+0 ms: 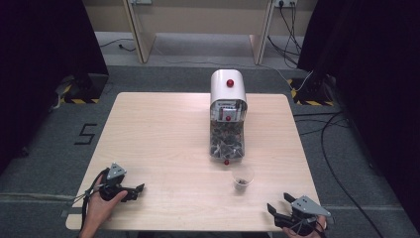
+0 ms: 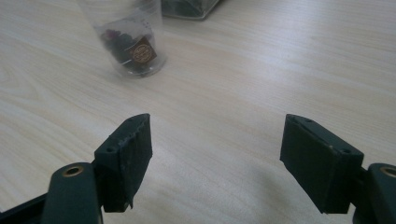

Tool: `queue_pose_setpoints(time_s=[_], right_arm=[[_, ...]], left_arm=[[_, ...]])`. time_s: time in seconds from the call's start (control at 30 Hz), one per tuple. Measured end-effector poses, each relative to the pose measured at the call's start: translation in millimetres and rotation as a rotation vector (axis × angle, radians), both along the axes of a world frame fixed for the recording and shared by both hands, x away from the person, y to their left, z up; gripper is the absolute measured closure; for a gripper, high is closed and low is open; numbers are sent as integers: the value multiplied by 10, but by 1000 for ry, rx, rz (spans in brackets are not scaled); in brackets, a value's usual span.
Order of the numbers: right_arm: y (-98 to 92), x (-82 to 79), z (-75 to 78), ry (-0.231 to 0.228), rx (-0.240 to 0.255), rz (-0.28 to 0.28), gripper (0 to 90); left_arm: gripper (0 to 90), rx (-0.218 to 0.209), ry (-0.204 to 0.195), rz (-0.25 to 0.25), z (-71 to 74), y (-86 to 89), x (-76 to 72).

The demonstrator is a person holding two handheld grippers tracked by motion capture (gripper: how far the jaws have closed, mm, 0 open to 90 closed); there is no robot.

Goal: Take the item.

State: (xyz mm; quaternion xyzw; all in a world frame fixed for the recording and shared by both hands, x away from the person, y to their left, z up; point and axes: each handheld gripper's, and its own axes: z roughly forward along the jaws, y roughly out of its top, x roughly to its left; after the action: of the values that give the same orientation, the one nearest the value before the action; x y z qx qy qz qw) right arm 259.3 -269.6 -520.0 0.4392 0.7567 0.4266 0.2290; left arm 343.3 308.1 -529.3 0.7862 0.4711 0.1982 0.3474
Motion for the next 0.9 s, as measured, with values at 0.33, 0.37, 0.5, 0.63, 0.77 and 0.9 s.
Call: queue_pose_setpoints(time_s=[0.33, 0.37, 0.5, 0.63, 0.77, 0.9], right_arm=[[0, -76, -21, 2, -9, 0, 258], [-4, -88, -28, 3, -7, -2, 258], [-16, -112, -39, 0, -7, -6, 259], [-42, -146, -58, -5, -9, -11, 259], [-50, -166, -65, -2, -4, -13, 259], [-78, -204, -77, -6, -4, -19, 259]], left_arm=[[0, 0, 0, 0, 0, 0, 0], [0, 0, 0, 0, 0, 0, 0], [0, 0, 0, 0, 0, 0, 0], [0, 0, 0, 1, 0, 0, 0], [0, 0, 0, 0, 0, 0, 0], [0, 0, 0, 0, 0, 0, 0]])
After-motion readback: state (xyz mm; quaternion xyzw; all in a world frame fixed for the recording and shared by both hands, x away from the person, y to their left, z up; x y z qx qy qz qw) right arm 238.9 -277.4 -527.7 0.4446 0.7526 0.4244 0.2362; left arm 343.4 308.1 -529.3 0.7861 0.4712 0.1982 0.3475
